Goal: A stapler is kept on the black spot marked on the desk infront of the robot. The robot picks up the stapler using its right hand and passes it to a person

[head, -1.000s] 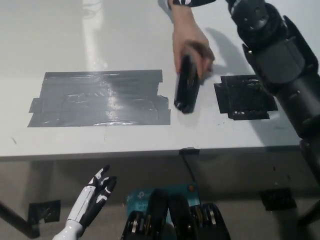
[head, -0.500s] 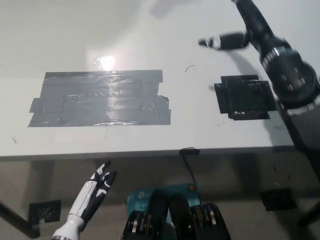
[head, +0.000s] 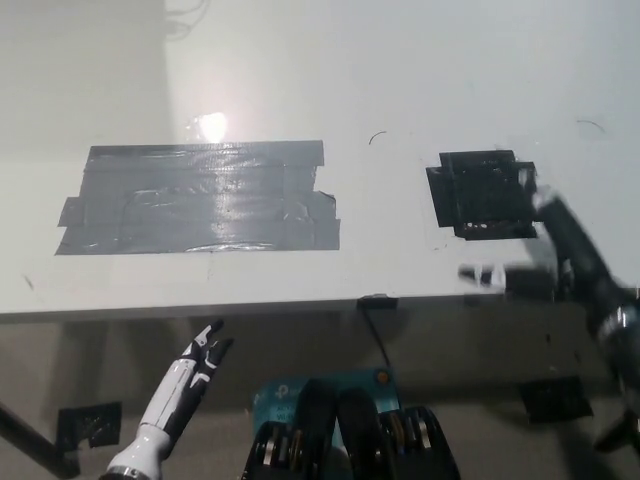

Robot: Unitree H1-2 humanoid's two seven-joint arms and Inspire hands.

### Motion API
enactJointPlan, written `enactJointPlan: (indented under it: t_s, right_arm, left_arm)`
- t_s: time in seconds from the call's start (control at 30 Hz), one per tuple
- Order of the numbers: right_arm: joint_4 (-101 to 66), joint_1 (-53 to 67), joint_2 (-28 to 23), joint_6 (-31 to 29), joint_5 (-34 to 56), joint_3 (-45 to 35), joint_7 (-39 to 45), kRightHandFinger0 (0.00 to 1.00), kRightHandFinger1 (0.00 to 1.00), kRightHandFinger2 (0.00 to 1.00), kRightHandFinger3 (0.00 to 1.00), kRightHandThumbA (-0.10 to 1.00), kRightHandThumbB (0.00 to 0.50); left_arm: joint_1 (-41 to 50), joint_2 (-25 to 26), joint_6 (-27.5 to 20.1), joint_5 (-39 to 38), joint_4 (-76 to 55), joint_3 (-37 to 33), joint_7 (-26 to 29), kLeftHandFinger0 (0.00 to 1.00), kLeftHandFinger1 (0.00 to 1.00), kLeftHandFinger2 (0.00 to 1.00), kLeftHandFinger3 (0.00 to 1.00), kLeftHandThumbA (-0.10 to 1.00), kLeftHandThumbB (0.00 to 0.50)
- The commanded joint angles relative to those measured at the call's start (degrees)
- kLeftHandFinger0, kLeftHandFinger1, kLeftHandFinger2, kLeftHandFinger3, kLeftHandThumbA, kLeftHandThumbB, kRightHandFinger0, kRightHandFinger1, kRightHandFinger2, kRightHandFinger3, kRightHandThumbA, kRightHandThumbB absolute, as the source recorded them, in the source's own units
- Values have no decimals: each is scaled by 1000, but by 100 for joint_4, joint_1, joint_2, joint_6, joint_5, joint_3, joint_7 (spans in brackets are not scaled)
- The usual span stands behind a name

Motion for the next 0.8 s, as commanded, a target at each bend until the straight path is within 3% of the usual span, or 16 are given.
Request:
enactJointPlan:
  t_s: [0.0,0.03,0.13,0.3,0.37,0.47,0.77]
  right_arm:
    - [-3751,2142,544,-928,580,-335,-408,1000,1000,1000,1000,1000,151]
    - [-3437,2258,685,-1063,528,-320,-454,1000,1000,1000,1000,1000,97]
    - [-2016,2469,1153,-1429,524,-325,-558,1000,1000,1000,1000,984,122]
    - [-908,2569,1433,-1566,381,-523,-449,1000,1000,1000,1000,972,108]
    - [-612,2573,1483,-1585,347,-531,-360,1000,1000,1000,1000,985,111]
    - [-459,2634,1497,-1660,150,-511,-254,1000,1000,1000,1000,950,71]
    - [-266,2644,1493,-1696,-15,-502,-175,1000,1000,1000,1000,938,86]
  left_arm:
    - [131,54,-281,-67,-82,20,-6,1000,940,946,1000,1000,430]
    - [214,46,-301,-88,-94,21,-8,1000,940,951,1000,1000,436]
    - [433,39,-408,-105,-116,3,-5,1000,954,978,1000,1000,444]
    - [628,-1,-411,-149,-150,6,-2,1000,980,1000,1000,1000,460]
    - [713,4,-387,-151,-203,25,12,1000,987,1000,1000,1000,459]
    - [807,24,-427,-113,-198,32,42,1000,994,1000,1000,1000,466]
    - [857,29,-485,-86,-196,17,38,992,986,1000,1000,1000,450]
